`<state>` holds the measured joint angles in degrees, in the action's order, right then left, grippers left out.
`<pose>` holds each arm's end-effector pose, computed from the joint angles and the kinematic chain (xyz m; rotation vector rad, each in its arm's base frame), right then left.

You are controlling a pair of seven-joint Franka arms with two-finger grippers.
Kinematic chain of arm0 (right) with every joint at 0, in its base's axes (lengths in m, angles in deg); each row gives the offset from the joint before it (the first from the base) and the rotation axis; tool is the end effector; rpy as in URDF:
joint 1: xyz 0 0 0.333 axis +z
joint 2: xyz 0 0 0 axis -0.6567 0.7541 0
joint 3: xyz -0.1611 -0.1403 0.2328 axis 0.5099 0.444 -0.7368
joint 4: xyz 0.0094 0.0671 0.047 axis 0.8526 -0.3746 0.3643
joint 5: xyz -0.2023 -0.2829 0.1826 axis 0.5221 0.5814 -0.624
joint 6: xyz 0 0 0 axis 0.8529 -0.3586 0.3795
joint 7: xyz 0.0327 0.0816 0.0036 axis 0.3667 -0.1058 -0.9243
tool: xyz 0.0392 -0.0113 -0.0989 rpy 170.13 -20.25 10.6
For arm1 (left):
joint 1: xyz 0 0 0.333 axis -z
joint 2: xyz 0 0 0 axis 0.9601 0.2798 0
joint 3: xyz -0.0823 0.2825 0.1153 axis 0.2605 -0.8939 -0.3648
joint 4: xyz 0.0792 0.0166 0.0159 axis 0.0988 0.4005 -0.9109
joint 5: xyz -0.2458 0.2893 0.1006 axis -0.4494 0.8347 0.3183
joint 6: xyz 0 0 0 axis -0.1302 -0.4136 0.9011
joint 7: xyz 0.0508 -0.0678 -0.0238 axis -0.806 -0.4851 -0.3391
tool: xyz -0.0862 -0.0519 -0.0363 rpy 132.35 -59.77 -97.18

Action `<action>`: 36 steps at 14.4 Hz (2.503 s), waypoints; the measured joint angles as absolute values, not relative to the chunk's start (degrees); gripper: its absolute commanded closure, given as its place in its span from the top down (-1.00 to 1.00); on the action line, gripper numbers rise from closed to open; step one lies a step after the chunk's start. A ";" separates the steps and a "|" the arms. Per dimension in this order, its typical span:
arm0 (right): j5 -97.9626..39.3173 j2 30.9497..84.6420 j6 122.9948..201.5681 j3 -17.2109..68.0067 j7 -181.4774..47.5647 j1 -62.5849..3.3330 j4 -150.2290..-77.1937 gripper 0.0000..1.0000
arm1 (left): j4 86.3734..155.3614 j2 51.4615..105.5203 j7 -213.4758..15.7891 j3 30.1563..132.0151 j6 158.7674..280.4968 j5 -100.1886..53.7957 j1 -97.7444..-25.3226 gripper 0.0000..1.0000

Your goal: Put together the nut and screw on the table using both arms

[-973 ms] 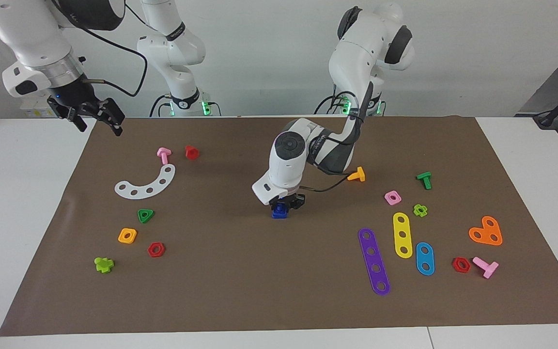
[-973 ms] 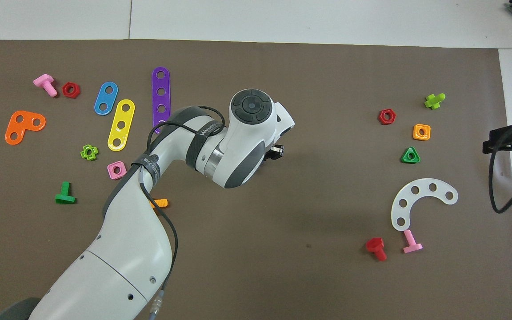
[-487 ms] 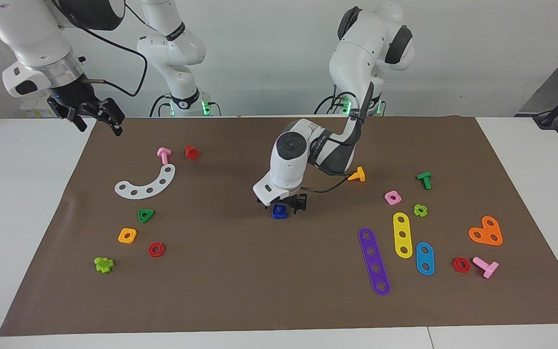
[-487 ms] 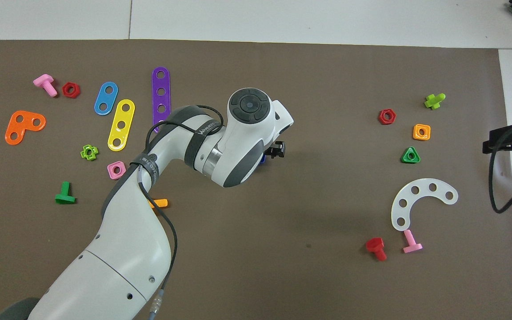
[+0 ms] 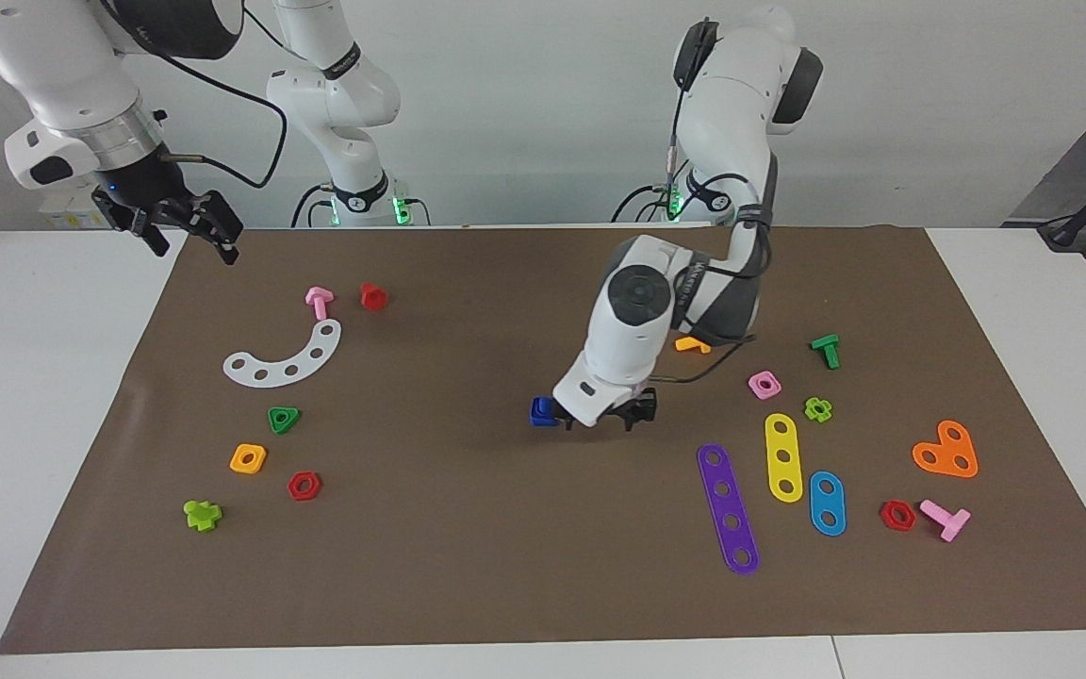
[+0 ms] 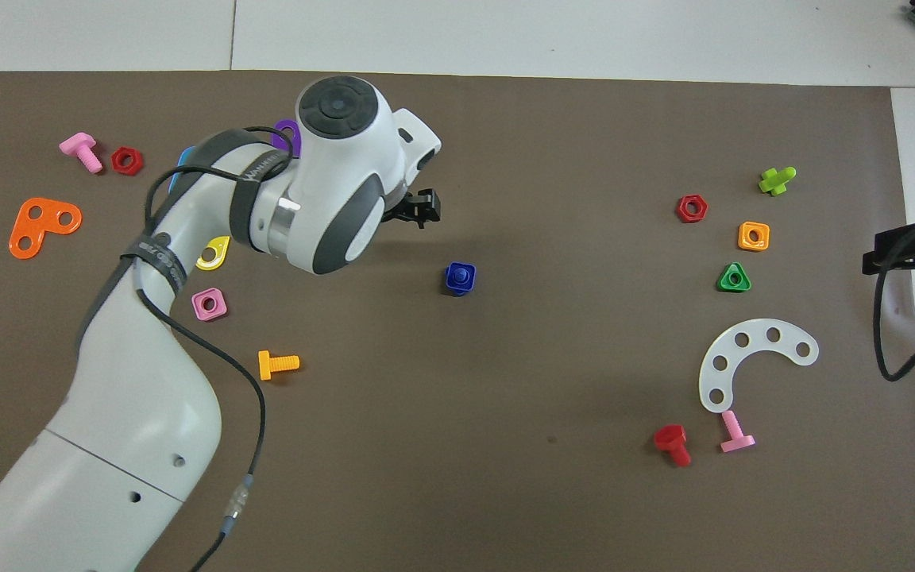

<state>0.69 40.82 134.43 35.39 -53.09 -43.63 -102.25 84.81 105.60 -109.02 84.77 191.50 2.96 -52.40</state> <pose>0.5413 -0.0502 0.6234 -3.1152 0.3038 0.0249 0.6565 -0.3258 0.3764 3.0900 -0.0378 -0.0321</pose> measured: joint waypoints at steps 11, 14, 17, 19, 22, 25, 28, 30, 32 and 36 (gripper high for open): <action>0.74 40.67 134.43 34.45 -53.31 -43.43 -100.79 1.00 | 93.19 90.74 -88.20 85.22 184.81 2.86 -72.63 1.00; 0.77 40.67 134.43 34.45 -53.31 -43.43 -100.77 1.00 | 97.34 85.29 -88.29 85.61 182.42 2.85 -72.59 1.00; 0.96 40.67 134.43 34.45 -53.24 -43.43 -100.90 1.00 | 98.47 80.38 -88.83 85.85 178.99 2.85 -72.56 1.00; 0.98 40.67 134.43 34.45 -53.14 -43.43 -100.98 1.00 | 98.56 77.54 -88.94 85.85 176.92 2.85 -72.56 1.00; 0.99 40.67 134.43 34.45 -53.02 -43.43 -100.99 1.00 | 98.82 73.70 -88.99 85.85 175.06 2.85 -72.56 1.00; 0.99 40.67 134.43 34.46 -53.02 -43.45 -100.99 1.00 | 99.12 72.63 -89.00 85.84 174.89 2.85 -72.56 1.00; 0.99 40.67 134.41 34.47 -53.02 -43.46 -100.99 1.00 | 99.21 72.63 -89.00 85.84 174.91 2.63 -72.57 1.00; 0.99 40.67 134.38 34.46 -53.02 -43.46 -100.99 1.00 | 99.21 72.63 -89.00 85.84 174.92 1.53 -72.56 1.00; 0.99 40.67 134.38 34.62 -53.02 -43.05 -100.99 1.00 | 99.26 72.63 -89.00 85.84 174.90 1.04 -72.56 1.00; 0.99 40.67 134.38 36.01 -52.94 -41.08 -101.05 1.00 | 99.37 72.63 -89.00 85.84 174.64 0.93 -72.56 1.00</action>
<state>0.99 40.67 134.38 36.01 -52.94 -41.08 -101.05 99.37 72.63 -89.00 85.84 174.64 0.93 -72.56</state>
